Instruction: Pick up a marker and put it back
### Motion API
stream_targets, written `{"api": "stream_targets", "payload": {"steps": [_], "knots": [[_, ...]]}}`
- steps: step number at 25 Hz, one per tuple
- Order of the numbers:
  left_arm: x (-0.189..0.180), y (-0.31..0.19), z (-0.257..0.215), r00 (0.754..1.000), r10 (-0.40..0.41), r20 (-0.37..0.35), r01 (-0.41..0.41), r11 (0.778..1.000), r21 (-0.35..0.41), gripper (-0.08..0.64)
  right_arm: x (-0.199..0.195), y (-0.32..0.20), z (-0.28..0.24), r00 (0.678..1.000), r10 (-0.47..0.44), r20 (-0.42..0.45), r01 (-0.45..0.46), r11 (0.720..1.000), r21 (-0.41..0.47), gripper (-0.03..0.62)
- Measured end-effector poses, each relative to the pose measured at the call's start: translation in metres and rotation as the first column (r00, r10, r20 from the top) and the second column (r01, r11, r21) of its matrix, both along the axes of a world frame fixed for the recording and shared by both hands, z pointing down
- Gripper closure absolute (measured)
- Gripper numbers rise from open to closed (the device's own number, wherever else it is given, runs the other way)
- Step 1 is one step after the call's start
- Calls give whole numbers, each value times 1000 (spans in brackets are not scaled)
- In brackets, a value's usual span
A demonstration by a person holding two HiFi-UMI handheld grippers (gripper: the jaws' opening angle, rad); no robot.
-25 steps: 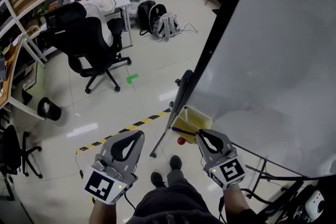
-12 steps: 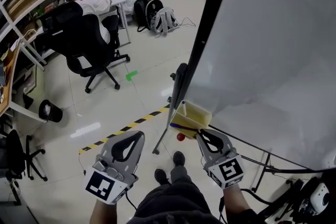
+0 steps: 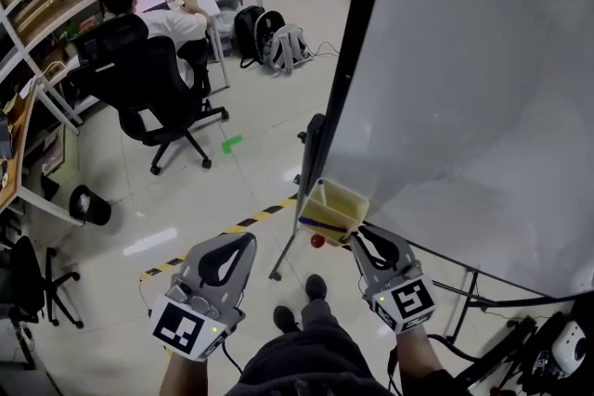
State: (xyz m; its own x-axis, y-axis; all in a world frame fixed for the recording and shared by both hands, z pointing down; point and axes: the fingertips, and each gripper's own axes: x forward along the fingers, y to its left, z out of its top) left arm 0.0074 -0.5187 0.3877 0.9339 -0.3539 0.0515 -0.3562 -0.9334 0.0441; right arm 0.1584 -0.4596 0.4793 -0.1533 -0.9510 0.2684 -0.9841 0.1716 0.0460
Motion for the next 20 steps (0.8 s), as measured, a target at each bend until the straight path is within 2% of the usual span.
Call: {"api": "stream_targets", "payload": {"steps": [7,11,13,20], "knots": [[-9,10,-25,1000,17,-10,-16,995,94,557,-10,4,-67,999,-33,-41,39,988,148,531],[-14,23,-53,997,14,-70,-6,992,125,557,-22,16,-109,997,-61,-49,70,973,222,531],[-18,31,-59,998,27,-63,-17,988,153,557,-28,23,-125,996,-72,-47,81,964,254,531],[-17,63,-67,994,27,-104,-11,989,150,557,-33,52,-139,994,-86,-63,100,956,274,531]]}}
